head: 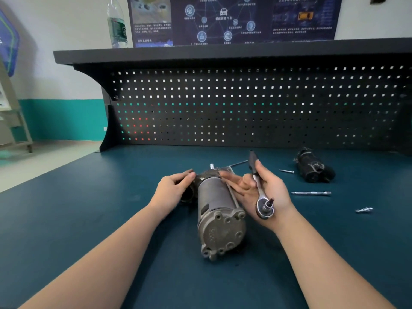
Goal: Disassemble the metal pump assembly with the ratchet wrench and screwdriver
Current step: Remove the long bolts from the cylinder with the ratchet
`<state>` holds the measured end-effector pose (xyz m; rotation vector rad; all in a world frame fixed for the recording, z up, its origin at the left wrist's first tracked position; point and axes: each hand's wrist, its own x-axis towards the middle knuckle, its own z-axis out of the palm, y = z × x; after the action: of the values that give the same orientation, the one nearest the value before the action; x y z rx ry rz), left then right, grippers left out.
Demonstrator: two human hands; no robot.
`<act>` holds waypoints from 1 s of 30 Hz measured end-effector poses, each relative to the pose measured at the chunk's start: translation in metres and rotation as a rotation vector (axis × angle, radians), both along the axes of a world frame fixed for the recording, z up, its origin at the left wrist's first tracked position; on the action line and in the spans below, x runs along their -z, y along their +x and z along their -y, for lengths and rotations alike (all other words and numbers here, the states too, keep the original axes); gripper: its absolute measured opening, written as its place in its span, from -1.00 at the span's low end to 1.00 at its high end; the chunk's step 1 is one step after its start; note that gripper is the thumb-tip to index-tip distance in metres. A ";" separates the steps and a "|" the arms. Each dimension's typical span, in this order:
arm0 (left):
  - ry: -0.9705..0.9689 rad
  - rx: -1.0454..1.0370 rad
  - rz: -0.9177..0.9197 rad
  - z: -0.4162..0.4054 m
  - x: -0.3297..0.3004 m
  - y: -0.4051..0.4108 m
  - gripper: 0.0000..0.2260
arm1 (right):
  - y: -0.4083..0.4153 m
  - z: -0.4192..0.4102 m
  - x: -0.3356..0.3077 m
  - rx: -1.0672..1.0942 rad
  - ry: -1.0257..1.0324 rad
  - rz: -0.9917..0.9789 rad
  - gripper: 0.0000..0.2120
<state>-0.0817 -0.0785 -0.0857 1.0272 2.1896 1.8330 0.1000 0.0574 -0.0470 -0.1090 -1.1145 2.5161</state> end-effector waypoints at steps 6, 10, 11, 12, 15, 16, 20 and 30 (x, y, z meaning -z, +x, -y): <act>-0.186 -0.011 -0.065 0.005 -0.013 0.006 -0.67 | 0.017 -0.006 -0.009 0.266 -0.010 0.023 -0.43; -0.186 -0.339 -0.206 0.011 -0.030 0.050 -0.74 | 0.039 0.002 -0.019 0.474 0.133 -0.036 -0.56; -0.068 -0.419 -0.228 0.017 -0.031 0.070 -0.78 | 0.044 0.005 -0.018 0.524 0.205 -0.046 -0.58; 0.072 -0.443 -0.269 0.024 -0.030 0.093 -0.82 | 0.048 0.009 -0.015 0.551 0.253 -0.052 -0.59; 0.123 -0.126 -0.445 0.037 -0.015 0.151 -0.69 | 0.055 0.015 -0.009 0.541 0.301 -0.034 -0.57; 0.003 -0.004 -0.506 0.036 -0.006 0.161 -0.54 | 0.056 0.017 -0.008 0.538 0.319 -0.012 -0.56; -0.289 -0.102 -0.742 0.022 0.012 0.165 -0.41 | 0.057 0.019 -0.007 0.544 0.334 0.027 -0.52; 0.374 -0.265 -0.194 0.029 0.001 0.215 -0.76 | 0.060 0.005 -0.004 0.734 0.093 0.008 -0.49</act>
<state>0.1336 -0.1073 -0.0868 1.0554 2.2300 2.4279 0.1599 0.0521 -0.0426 -0.4186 -0.9619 1.8090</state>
